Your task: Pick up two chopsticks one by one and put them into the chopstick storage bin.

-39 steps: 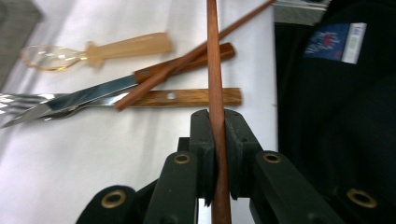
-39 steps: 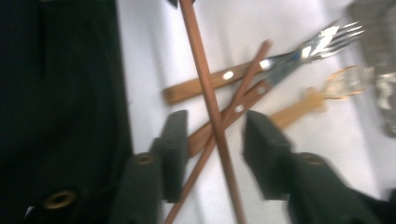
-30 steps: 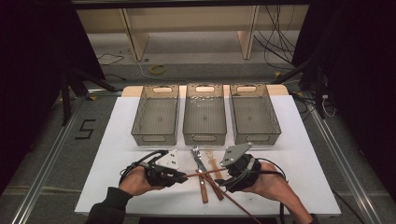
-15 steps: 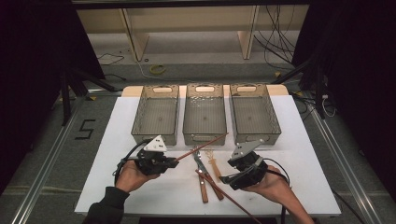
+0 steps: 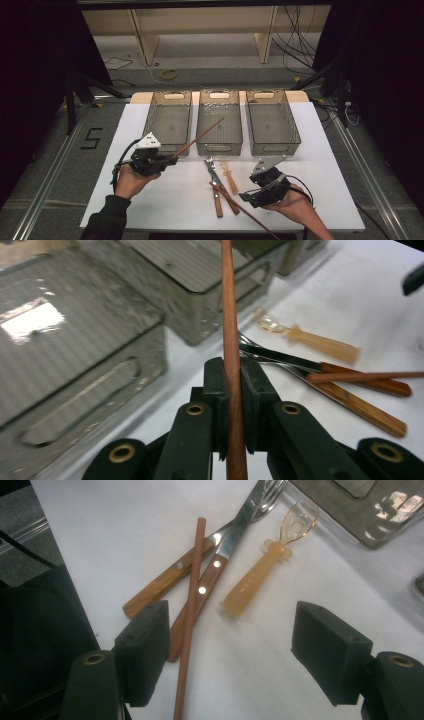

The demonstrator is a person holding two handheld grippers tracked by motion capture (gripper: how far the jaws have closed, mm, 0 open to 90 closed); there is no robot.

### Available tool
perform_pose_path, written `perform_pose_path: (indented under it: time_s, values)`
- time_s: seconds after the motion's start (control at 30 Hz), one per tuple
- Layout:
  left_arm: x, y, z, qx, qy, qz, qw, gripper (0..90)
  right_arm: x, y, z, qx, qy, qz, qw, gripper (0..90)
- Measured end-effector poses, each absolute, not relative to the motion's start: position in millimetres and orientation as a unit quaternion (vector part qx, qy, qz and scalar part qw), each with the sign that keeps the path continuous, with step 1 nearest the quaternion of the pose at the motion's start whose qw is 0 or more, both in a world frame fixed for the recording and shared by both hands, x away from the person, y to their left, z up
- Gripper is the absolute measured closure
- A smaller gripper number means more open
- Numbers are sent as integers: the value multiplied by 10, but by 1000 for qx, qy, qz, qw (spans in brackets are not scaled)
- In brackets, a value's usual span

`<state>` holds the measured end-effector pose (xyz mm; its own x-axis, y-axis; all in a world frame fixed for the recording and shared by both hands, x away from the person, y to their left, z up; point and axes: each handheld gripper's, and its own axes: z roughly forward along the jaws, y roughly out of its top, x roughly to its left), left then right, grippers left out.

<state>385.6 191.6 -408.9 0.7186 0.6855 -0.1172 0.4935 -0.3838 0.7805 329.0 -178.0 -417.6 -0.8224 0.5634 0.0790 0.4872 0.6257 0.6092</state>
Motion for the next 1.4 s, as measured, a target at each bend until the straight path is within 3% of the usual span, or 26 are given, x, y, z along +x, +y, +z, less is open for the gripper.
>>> perform_pose_path:
  time_s: [0.57,1.4]
  values:
    - [4344,2298,-3955,780,437,148,424,830,3252,-1865,-4268,310,895,317,52,298]
    - [4852,2440,-4058,760,501,144,390,828,3246,-1889,-4302,312,895,316,45,300]
